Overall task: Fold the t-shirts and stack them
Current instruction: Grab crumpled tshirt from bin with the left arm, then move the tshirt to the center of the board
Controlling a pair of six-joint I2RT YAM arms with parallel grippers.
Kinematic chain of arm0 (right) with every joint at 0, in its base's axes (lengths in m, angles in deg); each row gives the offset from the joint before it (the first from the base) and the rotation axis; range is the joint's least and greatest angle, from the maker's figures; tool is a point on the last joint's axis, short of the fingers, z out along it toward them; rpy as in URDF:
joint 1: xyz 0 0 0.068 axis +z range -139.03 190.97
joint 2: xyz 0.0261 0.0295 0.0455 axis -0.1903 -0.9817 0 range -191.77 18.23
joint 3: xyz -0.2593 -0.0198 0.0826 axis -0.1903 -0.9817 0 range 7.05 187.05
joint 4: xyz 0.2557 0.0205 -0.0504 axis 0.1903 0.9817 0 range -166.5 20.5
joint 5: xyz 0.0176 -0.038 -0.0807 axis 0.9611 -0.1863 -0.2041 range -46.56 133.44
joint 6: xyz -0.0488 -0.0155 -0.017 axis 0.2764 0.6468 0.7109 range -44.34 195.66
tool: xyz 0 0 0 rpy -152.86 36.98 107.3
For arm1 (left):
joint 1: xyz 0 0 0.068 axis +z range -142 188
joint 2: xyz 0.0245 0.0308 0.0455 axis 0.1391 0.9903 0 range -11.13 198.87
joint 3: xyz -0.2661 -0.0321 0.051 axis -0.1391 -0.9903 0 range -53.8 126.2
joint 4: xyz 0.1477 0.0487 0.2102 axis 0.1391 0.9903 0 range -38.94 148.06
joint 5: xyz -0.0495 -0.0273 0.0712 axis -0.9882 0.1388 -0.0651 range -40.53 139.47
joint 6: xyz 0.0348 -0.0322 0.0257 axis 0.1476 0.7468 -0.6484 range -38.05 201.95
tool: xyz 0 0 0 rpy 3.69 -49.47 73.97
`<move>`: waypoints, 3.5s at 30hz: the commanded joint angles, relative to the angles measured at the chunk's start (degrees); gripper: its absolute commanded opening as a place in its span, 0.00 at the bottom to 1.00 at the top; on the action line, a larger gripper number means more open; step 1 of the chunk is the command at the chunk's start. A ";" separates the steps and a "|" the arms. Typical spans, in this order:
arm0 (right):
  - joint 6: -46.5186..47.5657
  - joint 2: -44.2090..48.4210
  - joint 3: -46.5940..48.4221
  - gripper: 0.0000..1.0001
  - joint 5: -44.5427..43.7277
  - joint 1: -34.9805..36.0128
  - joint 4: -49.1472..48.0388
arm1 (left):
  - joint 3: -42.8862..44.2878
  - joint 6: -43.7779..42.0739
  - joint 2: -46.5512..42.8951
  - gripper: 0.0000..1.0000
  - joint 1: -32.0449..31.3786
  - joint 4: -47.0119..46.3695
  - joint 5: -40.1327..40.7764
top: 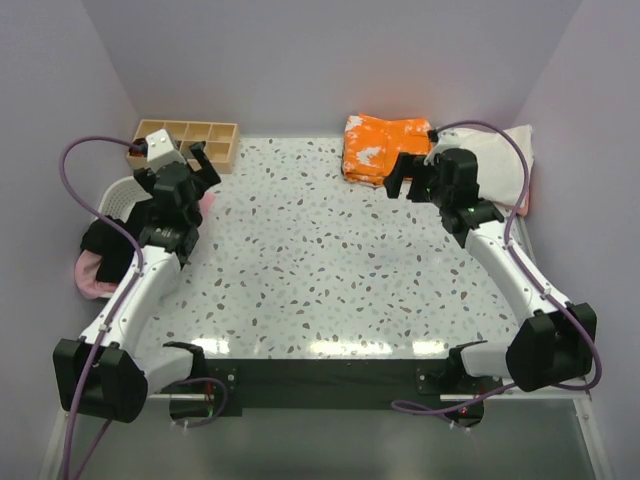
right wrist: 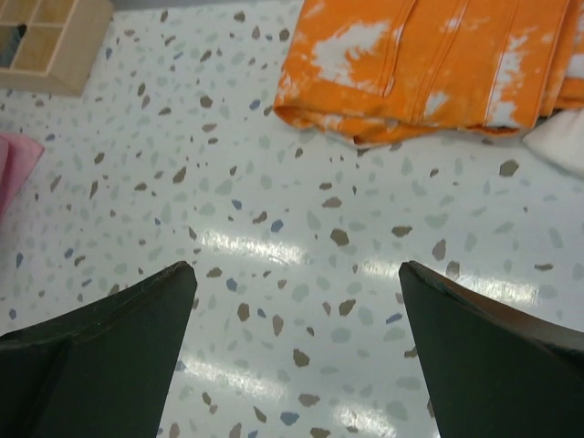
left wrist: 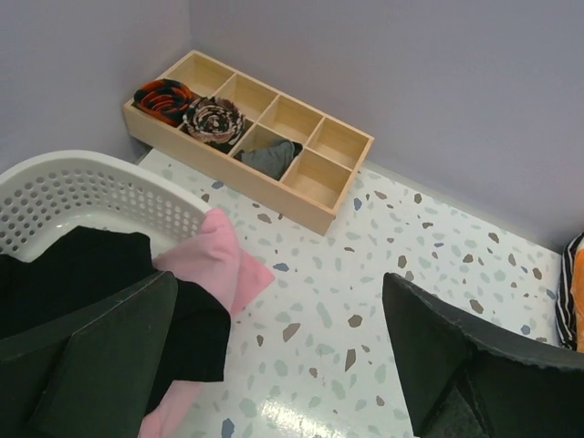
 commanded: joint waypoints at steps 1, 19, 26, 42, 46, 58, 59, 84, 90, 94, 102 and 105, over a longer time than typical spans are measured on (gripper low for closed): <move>0.18 2.43 -0.12 0.99 4.19 0.13 0.47 | 1.99 1.54 -0.37 1.00 -1.38 -0.28 4.85; 3.44 -4.52 0.94 0.99 7.17 0.13 8.21 | 3.83 9.71 6.30 1.00 3.80 14.12 12.34; 7.39 -3.73 -0.90 0.99 3.05 0.13 10.59 | 6.73 12.62 15.45 0.84 12.42 17.90 4.23; 6.87 -4.78 -1.34 0.99 3.22 0.13 10.32 | 2.43 15.70 20.37 0.63 14.88 16.34 3.09; 6.96 -4.69 -1.17 0.99 3.22 0.13 10.58 | 2.16 15.08 21.25 0.46 15.06 15.80 2.82; 6.60 -7.59 -1.43 0.99 4.01 0.04 9.62 | 17.60 6.66 8.43 0.00 14.71 19.39 -11.65; 6.52 -8.03 -1.43 0.99 4.09 0.04 9.79 | 19.80 5.95 7.73 0.00 14.71 20.53 -12.46; -0.43 8.74 -0.82 0.99 -4.85 0.13 13.83 | 18.78 -2.06 9.91 0.00 -32.64 12.81 -51.77; -1.04 16.22 -1.08 0.99 -13.74 0.04 17.18 | 17.70 -2.22 23.43 0.00 -46.60 7.18 -52.12; -0.87 17.02 -0.91 0.99 -17.78 0.13 18.75 | 30.78 -7.15 34.60 0.00 -53.40 16.13 -48.42; -0.34 12.63 -0.29 0.99 -22.98 0.13 21.39 | 27.66 -6.02 38.22 0.14 -54.82 9.56 -46.16; -0.60 11.57 -0.29 0.99 -20.36 0.13 21.22 | 21.36 -3.38 33.58 0.27 -53.59 7.90 -31.23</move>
